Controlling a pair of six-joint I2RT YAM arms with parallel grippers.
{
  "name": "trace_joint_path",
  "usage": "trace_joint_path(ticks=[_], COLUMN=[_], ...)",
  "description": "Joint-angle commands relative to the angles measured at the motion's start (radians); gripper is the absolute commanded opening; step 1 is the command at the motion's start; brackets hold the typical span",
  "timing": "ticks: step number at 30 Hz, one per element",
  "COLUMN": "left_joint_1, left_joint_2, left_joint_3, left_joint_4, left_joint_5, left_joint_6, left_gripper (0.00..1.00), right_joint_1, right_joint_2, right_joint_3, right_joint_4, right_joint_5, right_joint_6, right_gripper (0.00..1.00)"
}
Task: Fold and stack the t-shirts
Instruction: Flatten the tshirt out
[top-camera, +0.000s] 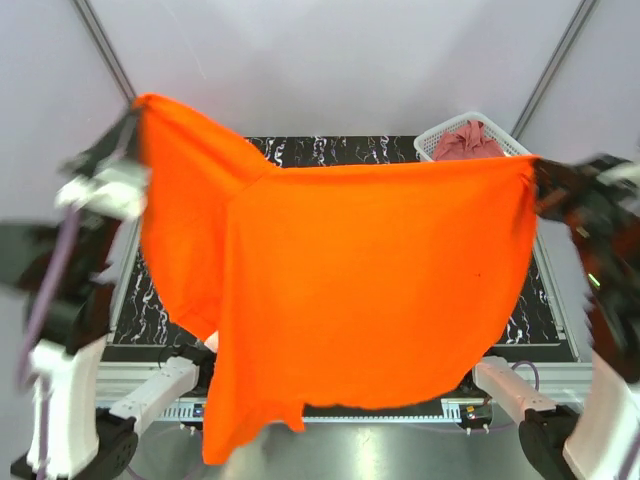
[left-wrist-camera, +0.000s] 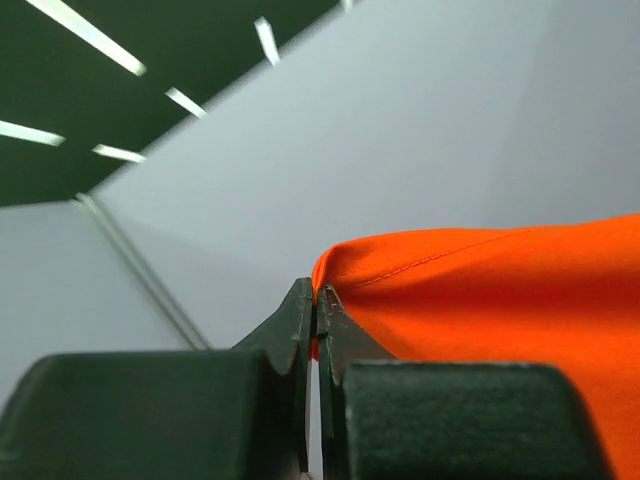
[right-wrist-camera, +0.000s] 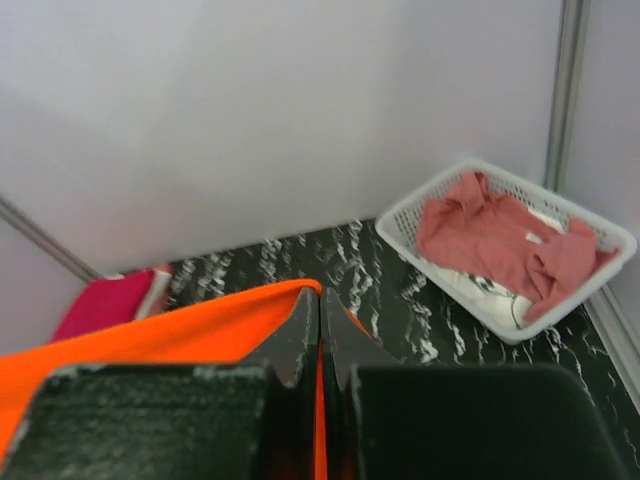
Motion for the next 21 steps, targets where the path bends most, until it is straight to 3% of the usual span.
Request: trace_joint_path(ticks=[1,6,10,15,21], left_joint_1=[0.01,0.085,0.094,0.102,0.1], left_joint_2=[0.158,0.283,0.486,0.707,0.961], left_joint_3=[-0.164,-0.4,-0.58,-0.591,-0.476], left_joint_4=[-0.032,0.054,0.276,0.443,0.521], left_joint_5=[0.07,0.154,0.169,0.122,0.059], left_joint_6=[0.089,0.052,0.037,0.005,-0.004], left_gripper=[0.0,0.0,0.0,0.0,0.0], right_joint_1=[-0.004,-0.004,-0.004,-0.013,-0.036], right_joint_2=[0.093,0.157,0.327,0.62,0.922], right_joint_3=[-0.301,-0.633,-0.773,-0.767,-0.611], right_joint_4=[0.121,0.353,0.549,0.712,0.749], right_joint_5=[0.069,0.137,0.12,0.094,0.031], right_joint_6=[-0.055,-0.044,-0.062,-0.125,-0.124], right_gripper=[0.0,0.0,0.0,0.0,0.0])
